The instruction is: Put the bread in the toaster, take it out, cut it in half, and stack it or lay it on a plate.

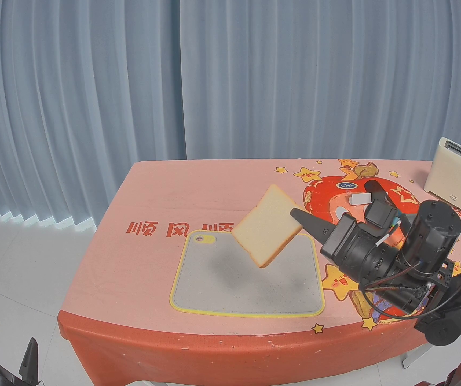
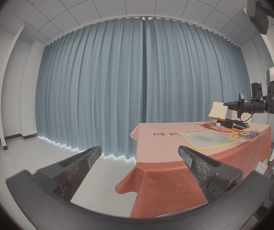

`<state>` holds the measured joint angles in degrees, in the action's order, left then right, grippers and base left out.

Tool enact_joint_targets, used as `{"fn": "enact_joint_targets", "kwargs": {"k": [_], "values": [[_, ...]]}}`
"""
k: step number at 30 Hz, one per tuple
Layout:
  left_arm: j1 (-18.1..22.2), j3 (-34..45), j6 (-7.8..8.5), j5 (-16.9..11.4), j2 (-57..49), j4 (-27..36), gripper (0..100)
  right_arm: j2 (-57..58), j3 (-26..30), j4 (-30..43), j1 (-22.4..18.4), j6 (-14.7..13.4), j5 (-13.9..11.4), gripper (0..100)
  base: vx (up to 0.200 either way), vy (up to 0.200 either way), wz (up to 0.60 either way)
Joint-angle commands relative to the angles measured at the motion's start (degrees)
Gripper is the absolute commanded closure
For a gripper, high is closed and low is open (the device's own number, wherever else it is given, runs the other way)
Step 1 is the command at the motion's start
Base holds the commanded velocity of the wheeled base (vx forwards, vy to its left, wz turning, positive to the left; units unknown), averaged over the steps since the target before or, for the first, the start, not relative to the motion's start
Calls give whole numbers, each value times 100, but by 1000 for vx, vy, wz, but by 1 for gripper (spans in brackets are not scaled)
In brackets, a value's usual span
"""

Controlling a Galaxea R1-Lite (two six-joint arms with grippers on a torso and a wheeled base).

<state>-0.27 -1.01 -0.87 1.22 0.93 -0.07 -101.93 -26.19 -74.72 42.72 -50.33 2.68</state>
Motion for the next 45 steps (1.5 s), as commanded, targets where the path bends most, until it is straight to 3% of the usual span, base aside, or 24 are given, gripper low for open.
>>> {"fn": "enact_joint_targets", "kwargs": {"k": [1,5,45], "values": [[0,101,-1,1,-31,-1,0,-539,-97,-184,9,-214,22,100,0,0,0],[0,101,-1,1,-31,-1,0,-653,-88,-219,9,-381,31,100,0,0,0],[0,101,-1,1,-31,-1,0,-1251,-106,-236,167,-381,294,100,0,0,0]]}}
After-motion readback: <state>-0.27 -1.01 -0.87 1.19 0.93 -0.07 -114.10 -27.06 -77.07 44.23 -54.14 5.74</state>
